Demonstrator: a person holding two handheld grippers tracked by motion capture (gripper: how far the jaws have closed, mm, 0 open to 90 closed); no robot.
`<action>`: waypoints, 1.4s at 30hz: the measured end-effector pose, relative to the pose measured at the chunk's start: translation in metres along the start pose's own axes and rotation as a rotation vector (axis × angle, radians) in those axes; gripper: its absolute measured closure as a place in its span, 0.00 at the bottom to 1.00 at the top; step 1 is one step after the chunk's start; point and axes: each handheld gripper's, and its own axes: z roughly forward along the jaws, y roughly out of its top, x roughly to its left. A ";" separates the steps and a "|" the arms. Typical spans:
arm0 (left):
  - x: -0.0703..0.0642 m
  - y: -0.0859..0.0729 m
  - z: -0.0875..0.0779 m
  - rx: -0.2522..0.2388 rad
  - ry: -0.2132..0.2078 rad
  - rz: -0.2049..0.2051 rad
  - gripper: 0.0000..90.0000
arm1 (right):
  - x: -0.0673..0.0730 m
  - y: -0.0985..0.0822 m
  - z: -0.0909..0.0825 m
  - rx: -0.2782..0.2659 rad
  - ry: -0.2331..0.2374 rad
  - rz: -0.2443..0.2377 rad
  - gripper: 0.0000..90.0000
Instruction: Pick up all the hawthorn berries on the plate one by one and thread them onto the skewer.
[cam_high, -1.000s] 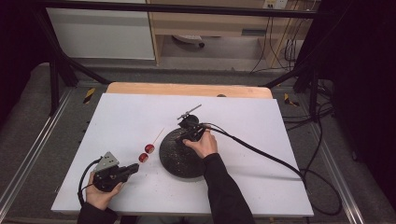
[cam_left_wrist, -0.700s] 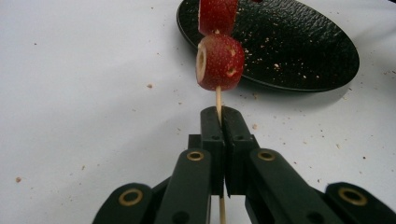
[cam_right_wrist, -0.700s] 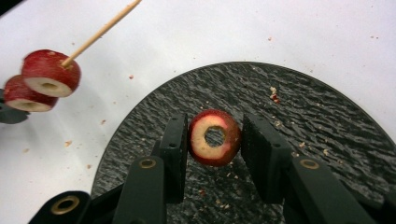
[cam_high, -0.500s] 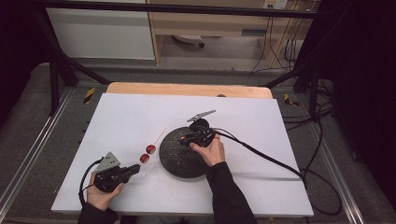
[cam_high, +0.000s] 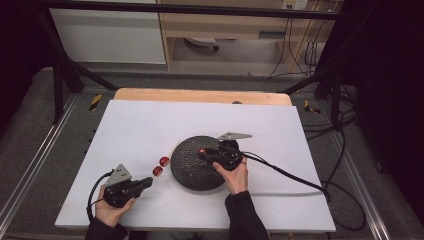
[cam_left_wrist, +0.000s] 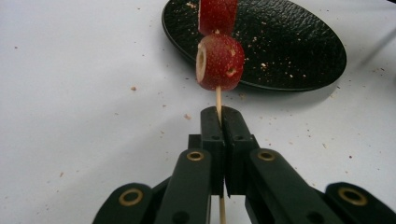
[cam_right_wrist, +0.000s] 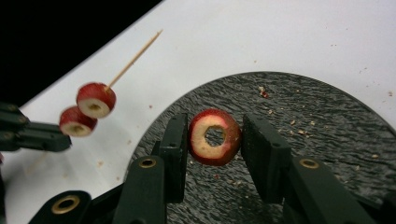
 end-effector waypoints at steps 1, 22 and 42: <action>-0.001 0.000 0.000 0.000 -0.002 0.000 0.98 | 0.000 -0.003 -0.001 -0.016 0.002 0.006 0.69; -0.022 0.002 0.009 -0.003 -0.038 0.007 0.98 | 0.005 -0.054 -0.016 -0.359 0.052 0.207 0.70; -0.048 0.005 0.023 -0.019 -0.048 0.023 0.98 | -0.002 -0.037 -0.028 -0.541 0.060 0.282 0.70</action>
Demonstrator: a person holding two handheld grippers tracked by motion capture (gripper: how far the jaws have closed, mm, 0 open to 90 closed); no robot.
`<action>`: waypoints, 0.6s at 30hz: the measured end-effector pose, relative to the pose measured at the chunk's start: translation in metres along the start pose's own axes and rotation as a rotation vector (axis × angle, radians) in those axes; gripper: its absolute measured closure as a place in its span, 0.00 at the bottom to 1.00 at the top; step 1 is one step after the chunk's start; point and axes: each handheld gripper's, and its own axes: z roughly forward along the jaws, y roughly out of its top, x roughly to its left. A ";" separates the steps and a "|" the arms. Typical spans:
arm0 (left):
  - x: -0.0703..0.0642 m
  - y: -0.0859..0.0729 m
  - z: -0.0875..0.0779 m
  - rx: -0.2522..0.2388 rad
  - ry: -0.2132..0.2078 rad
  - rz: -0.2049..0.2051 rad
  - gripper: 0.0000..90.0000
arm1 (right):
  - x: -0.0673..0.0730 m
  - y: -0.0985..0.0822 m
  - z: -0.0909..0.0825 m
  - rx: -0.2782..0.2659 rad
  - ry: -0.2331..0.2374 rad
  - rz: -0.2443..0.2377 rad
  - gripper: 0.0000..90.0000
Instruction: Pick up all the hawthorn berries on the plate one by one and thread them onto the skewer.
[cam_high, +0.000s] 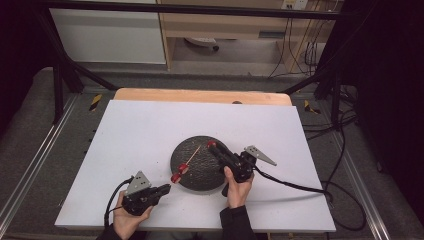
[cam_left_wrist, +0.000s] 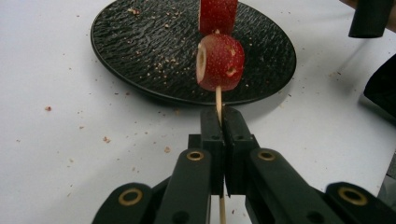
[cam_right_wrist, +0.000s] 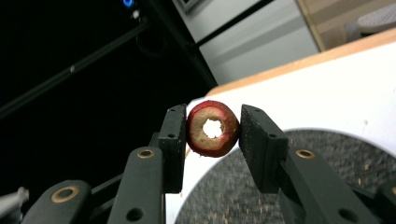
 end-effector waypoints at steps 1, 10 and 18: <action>-0.001 0.000 0.000 -0.003 0.001 -0.001 0.98 | -0.001 0.002 0.001 -0.011 -0.001 0.000 0.70; -0.007 0.002 0.004 -0.022 0.000 -0.010 0.98 | -0.005 0.005 0.009 -0.060 0.011 0.076 0.70; -0.013 0.003 0.008 -0.036 -0.008 -0.016 0.98 | -0.007 -0.001 0.014 -0.099 0.013 0.127 0.70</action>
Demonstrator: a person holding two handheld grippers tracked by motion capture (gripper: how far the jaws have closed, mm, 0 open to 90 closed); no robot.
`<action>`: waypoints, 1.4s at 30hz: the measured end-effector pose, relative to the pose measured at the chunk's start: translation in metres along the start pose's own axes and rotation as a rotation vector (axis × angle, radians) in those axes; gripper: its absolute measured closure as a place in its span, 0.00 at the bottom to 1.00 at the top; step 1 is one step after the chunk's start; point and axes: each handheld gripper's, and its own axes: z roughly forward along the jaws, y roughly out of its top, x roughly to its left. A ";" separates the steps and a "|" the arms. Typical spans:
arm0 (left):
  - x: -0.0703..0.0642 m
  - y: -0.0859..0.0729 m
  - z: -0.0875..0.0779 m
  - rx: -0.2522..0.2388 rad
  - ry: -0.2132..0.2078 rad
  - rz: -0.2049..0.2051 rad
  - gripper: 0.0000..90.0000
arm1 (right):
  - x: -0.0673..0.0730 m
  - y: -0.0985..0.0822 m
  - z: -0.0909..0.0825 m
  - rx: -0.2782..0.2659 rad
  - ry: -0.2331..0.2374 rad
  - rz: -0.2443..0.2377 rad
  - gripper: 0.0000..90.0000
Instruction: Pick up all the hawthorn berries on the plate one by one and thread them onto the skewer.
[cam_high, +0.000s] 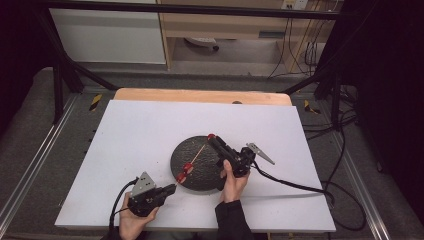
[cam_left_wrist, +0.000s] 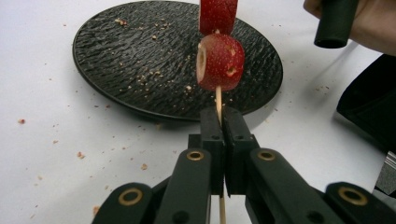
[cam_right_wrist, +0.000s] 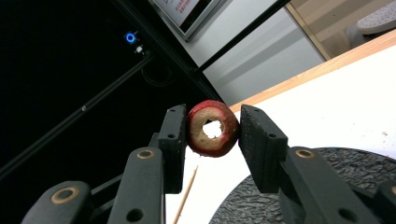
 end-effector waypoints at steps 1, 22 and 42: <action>-0.001 0.000 0.000 0.000 -0.003 0.001 0.98 | 0.000 -0.001 0.000 -0.005 -0.002 0.006 0.70; -0.006 0.000 0.006 -0.014 0.001 -0.011 0.98 | -0.001 -0.010 0.001 -0.041 0.017 0.076 0.70; -0.024 0.009 0.022 -0.067 0.045 -0.062 0.98 | -0.001 -0.014 0.000 -0.063 0.030 0.106 0.70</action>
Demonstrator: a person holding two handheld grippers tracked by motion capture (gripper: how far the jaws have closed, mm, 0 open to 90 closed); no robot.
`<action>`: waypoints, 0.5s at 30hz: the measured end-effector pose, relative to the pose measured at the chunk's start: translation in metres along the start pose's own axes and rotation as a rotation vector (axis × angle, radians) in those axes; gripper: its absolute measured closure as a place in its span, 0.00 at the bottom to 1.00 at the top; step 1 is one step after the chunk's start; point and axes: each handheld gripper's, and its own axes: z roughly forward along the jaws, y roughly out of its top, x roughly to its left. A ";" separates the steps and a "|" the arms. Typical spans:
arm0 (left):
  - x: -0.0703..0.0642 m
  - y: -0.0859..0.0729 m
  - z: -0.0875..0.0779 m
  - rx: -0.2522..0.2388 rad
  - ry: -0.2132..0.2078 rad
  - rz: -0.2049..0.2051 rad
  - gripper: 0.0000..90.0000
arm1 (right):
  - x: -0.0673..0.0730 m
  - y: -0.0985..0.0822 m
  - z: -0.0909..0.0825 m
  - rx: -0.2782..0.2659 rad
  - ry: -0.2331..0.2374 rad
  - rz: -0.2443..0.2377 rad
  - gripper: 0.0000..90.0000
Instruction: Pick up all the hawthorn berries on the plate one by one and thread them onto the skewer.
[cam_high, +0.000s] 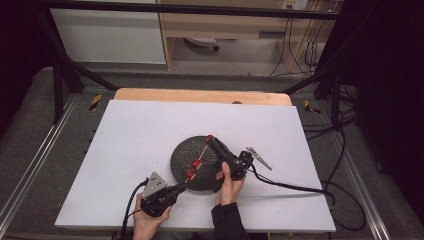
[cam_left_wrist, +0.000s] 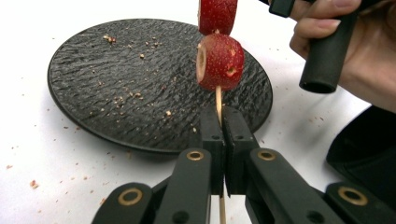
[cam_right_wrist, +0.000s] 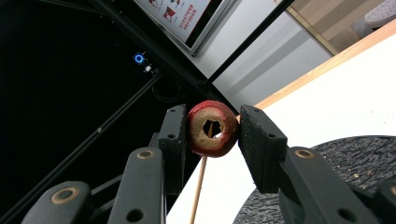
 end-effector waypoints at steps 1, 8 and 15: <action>-0.001 0.001 0.001 0.002 0.004 -0.002 0.98 | 0.000 0.000 0.000 0.000 0.001 0.000 0.70; -0.005 0.007 0.008 0.002 0.016 -0.019 0.98 | 0.000 -0.001 -0.001 0.008 0.001 0.004 0.70; -0.003 0.013 0.013 -0.001 0.018 -0.025 0.98 | -0.001 -0.005 -0.002 0.023 0.002 0.004 0.70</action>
